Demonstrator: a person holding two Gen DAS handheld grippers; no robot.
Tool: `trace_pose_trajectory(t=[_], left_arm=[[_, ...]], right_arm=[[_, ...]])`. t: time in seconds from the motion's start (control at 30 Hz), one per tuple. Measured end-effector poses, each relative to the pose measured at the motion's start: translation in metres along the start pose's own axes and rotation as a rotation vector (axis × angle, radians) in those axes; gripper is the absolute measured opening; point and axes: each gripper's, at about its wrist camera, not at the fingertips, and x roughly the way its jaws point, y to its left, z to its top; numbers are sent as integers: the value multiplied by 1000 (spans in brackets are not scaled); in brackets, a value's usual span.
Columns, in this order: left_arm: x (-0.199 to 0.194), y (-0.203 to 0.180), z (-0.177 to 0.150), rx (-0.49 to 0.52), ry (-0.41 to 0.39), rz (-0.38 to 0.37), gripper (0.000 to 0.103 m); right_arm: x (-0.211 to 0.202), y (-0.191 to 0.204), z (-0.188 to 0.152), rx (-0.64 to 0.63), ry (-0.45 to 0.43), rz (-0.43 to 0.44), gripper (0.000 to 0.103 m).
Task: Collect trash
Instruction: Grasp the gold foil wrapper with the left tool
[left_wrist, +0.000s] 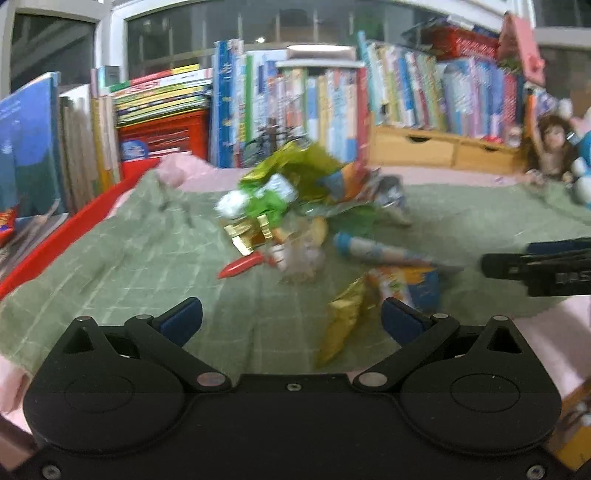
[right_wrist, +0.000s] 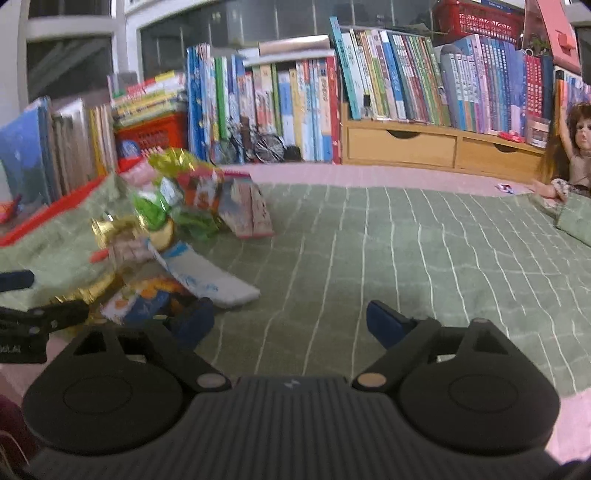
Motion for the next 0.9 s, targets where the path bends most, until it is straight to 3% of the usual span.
trace_pose_trajectory(t=[0.07, 0.13, 0.2, 0.27, 0.43, 0.57, 0.73, 0.9], left_arm=[[-2, -1, 3, -19, -1, -61, 96], [1, -4, 6, -30, 16, -87, 83], [9, -7, 5, -33, 44, -79, 62], [14, -8, 3, -42, 59, -59, 54], [21, -5, -1, -46, 76, -62, 42], [20, 0, 2, -70, 70, -55, 21], [20, 8, 8, -104, 55, -28, 19], [20, 12, 12, -99, 44, -9, 19]], right_arm=[[0, -2, 4, -4, 3, 4, 87], [0, -3, 6, -6, 2, 6, 83], [0, -5, 6, 8, 10, 16, 79], [0, -7, 4, 26, 21, 39, 74], [6, -1, 2, 1, 37, 58, 71], [15, 5, 8, 4, 39, 108, 71], [37, 13, 16, -10, 75, 153, 75], [59, 26, 28, -126, 103, 171, 85]])
